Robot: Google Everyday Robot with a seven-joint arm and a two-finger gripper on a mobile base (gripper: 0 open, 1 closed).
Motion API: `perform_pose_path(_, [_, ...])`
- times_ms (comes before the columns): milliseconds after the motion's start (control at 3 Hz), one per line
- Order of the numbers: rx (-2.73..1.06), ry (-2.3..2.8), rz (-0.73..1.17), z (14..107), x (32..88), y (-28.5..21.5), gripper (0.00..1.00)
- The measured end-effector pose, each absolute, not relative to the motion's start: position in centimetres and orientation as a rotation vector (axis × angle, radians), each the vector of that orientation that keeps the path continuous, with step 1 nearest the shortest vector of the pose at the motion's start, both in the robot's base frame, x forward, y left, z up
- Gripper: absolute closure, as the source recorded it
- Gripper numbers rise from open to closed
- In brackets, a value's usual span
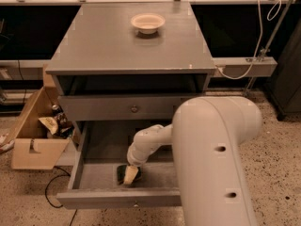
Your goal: Pick sponge from middle drawer and place on counter
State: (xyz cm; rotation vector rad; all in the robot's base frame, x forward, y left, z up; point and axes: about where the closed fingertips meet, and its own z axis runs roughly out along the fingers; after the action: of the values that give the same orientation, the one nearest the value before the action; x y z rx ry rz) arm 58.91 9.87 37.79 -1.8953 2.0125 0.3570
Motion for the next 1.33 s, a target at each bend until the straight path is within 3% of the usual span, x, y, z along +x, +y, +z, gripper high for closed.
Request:
perform_pose_path(667, [-1.922, 2.026, 0.370, 34.9, 58.4, 10.4, 0.50])
perform_pose_path(1333, [-1.886, 1.940, 0.404, 38.1, 57.8, 10.8, 0.96])
